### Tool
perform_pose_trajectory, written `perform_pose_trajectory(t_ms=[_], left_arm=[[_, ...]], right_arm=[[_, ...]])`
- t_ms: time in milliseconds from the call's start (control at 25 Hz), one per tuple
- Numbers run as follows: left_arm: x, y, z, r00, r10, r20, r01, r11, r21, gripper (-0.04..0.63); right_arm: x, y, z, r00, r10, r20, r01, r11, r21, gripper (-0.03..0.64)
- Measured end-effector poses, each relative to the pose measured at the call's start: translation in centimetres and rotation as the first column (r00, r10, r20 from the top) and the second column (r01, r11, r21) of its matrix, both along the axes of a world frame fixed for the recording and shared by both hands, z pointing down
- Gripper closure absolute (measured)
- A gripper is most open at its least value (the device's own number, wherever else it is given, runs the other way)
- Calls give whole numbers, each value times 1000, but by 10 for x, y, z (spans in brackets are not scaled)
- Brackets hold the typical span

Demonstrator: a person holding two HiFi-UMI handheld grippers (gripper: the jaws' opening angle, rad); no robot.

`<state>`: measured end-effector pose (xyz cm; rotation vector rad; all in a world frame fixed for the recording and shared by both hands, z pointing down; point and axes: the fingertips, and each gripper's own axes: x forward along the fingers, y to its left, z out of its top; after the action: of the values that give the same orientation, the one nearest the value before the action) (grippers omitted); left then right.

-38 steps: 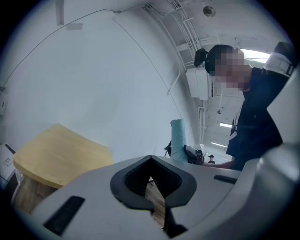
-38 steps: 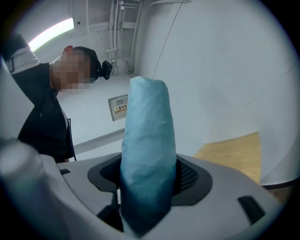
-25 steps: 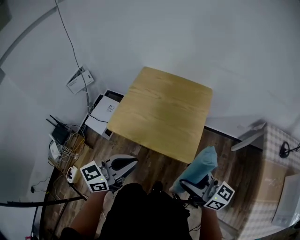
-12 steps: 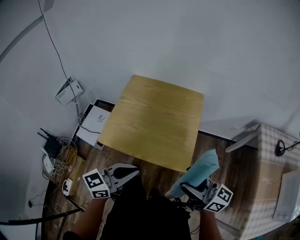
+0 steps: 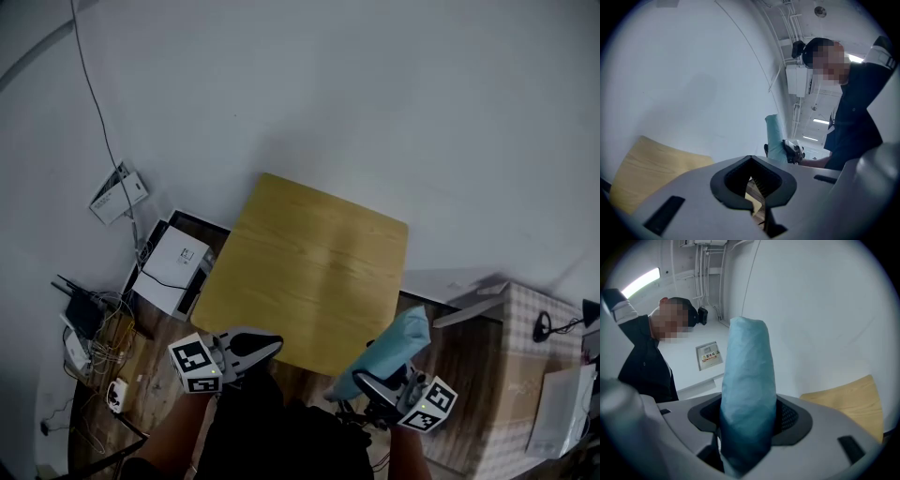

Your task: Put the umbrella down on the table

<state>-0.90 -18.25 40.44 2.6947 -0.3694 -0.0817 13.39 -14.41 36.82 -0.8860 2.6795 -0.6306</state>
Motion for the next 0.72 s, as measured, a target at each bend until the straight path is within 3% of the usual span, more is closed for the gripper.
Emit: perform_pose_trajectory(t_ms=[160, 360, 560, 720], left_arm=[[-19, -41, 17, 998, 42, 56, -42, 999, 8, 588], [-37, -85, 26, 994, 97, 50, -97, 995, -5, 588], [-53, -120, 46, 992, 123, 19, -121, 990, -78, 588], [-55, -143, 58, 993, 116, -17, -118, 986, -121, 588]], right_arm=[[-27, -35, 1, 999, 34, -36, -35, 999, -32, 316], [-57, -75, 9, 983, 72, -171, -85, 994, -71, 316], [-73, -119, 22, 922, 115, -369, -144, 988, -53, 316], [-78, -152, 33, 886, 113, -449, -155, 986, -57, 316]])
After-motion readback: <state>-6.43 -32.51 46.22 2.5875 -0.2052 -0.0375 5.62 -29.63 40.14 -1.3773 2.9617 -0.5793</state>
